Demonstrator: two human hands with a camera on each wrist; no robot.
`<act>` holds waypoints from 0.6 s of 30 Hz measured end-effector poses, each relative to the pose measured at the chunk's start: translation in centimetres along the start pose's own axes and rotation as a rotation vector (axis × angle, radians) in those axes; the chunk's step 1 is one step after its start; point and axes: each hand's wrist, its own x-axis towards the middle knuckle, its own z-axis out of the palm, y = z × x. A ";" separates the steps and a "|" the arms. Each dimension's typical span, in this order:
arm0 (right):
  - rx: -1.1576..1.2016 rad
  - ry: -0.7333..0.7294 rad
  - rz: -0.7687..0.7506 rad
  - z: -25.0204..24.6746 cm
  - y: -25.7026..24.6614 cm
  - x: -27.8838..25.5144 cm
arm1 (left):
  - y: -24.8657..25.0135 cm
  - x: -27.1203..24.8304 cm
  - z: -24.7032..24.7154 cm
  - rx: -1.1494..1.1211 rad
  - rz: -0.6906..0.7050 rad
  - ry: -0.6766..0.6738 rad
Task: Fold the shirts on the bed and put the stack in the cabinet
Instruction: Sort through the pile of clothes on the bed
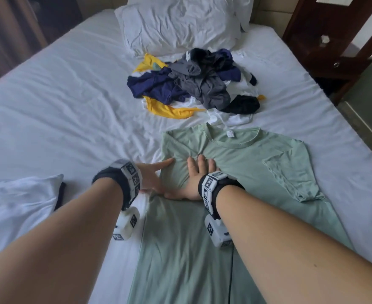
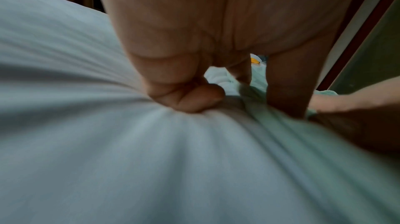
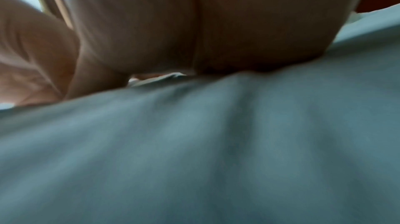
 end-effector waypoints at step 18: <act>0.122 0.021 0.547 2.5 25.4 -28.2 | 0.7 -18.0 13.3 0.144 -0.245 0.563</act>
